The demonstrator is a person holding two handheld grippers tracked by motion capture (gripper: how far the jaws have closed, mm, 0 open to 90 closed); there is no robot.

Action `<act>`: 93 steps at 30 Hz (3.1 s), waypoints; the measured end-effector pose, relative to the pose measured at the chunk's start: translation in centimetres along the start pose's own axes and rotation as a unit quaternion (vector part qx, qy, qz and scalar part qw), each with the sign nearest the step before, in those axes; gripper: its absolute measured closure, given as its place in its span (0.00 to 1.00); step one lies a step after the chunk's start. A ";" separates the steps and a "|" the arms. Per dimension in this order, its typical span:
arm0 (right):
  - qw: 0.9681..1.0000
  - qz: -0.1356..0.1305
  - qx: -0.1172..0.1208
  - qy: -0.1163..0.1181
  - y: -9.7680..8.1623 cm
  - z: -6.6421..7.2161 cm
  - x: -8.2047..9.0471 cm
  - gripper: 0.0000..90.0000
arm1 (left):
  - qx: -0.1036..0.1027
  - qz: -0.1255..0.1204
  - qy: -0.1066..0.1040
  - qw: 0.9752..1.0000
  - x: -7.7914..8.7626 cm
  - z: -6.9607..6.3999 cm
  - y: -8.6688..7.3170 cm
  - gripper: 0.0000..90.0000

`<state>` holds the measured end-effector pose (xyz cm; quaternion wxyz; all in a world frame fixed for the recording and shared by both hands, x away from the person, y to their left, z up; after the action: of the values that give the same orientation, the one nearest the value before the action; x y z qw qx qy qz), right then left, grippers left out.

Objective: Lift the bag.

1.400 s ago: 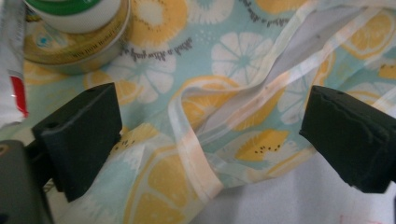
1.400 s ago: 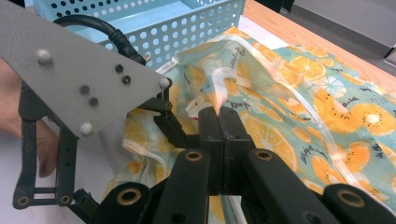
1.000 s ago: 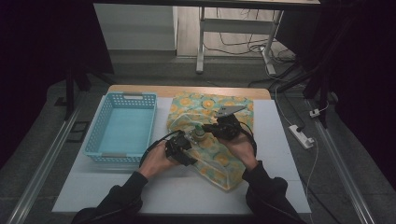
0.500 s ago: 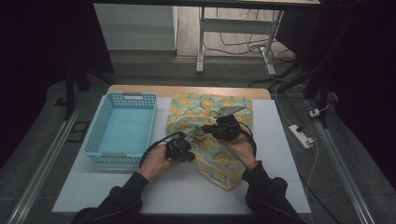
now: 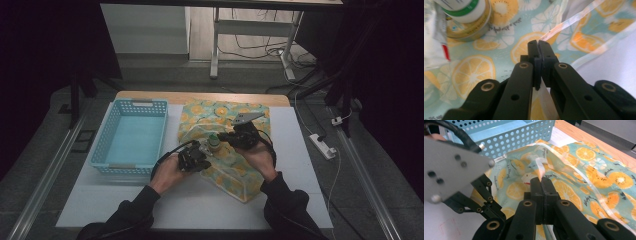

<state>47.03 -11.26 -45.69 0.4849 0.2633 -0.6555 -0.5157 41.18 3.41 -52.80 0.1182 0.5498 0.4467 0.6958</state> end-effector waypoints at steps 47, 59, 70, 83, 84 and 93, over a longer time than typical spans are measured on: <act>0.998 0.003 0.002 0.058 6.5 2.7 2.0 1.00 | 0.104 -0.127 -0.049 0.985 11.1 2.9 7.6 0.99; 0.998 -0.011 0.014 0.059 9.7 2.9 3.0 1.00 | 0.099 -0.154 -0.047 0.982 14.1 4.5 10.8 0.99; 0.998 -0.028 0.016 0.059 12.4 2.6 4.0 1.00 | 0.100 -0.187 -0.053 0.976 15.8 5.6 13.2 0.99; 0.997 -0.050 0.027 0.046 16.1 2.2 5.3 1.00 | 0.095 -0.213 -0.040 0.972 17.9 6.5 16.3 0.99; 0.997 -0.051 0.027 0.045 16.4 2.2 5.4 1.00 | 0.095 -0.216 -0.039 0.971 18.1 6.5 16.5 0.99; 0.997 -0.066 0.036 0.027 19.3 1.5 6.1 1.00 | 0.088 -0.232 -0.013 0.969 19.8 7.5 18.8 0.99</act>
<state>46.23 -9.45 -25.50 0.4572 0.3374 -0.6416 -0.5152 46.52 9.32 -25.65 0.2334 0.4484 0.6201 0.6000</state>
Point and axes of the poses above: each handheld gripper's, and its own axes: x roughly backward along the jaws, y roughly out of its top, z roughly to its left, the point moved 4 cm from there along -x, roughly forward along the jaws, and after that the axes turned 15 degrees about -z, right-handed, at the moved point
